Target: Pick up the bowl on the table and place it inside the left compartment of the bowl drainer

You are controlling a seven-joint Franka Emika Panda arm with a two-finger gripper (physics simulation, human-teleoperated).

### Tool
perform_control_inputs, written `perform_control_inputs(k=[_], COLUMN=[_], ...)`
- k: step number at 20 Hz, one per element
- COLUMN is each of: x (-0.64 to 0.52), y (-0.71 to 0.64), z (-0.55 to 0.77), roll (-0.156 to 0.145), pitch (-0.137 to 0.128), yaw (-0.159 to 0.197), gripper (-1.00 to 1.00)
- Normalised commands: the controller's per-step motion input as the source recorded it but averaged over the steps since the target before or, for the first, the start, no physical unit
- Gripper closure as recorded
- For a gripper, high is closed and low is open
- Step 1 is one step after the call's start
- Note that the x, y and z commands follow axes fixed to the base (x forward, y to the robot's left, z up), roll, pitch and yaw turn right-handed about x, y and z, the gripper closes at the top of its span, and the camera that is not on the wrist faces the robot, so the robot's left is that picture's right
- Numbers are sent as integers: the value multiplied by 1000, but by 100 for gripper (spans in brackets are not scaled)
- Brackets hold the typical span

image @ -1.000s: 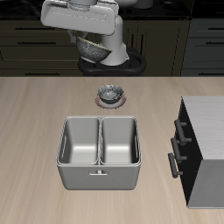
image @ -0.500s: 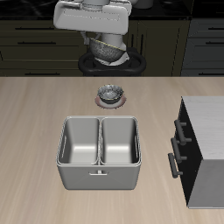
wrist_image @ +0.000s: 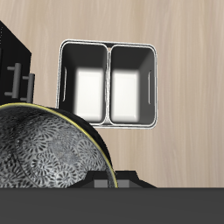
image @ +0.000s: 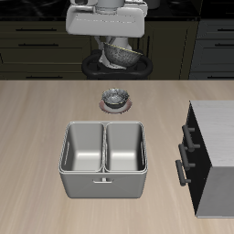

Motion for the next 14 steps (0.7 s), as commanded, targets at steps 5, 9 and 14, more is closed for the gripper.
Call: perform_control_inputs(k=[5, 9, 14], x=[120, 52, 19], y=[203, 167, 91], z=[178, 77, 15], roll=[34, 28, 17], pitch=[-21, -12, -28], yaw=[12, 10, 34], gripper=[100, 100, 100])
